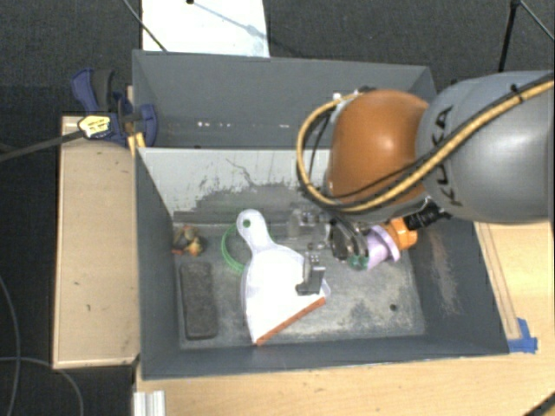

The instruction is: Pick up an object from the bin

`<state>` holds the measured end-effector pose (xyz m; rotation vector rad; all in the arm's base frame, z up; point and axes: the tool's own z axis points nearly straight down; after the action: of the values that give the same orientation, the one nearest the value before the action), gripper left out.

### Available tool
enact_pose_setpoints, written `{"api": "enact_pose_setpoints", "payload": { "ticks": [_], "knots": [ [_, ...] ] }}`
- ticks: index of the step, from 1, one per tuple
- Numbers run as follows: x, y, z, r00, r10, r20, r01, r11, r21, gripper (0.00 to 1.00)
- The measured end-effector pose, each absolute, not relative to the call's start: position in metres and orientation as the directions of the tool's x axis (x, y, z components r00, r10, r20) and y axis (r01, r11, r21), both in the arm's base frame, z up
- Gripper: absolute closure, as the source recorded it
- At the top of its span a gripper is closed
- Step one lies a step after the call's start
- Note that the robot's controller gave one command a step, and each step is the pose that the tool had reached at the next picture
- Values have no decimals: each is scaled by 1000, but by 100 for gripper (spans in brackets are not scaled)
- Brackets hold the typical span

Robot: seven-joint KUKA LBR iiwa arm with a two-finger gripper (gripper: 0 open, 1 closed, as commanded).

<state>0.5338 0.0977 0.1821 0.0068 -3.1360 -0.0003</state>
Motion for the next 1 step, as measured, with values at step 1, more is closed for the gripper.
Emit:
{"api": "enact_pose_setpoints", "payload": {
  "ticks": [1],
  "knots": [
    [535,97,187,-1000,-1,-2,-1,1000,1,0]
  ]
}}
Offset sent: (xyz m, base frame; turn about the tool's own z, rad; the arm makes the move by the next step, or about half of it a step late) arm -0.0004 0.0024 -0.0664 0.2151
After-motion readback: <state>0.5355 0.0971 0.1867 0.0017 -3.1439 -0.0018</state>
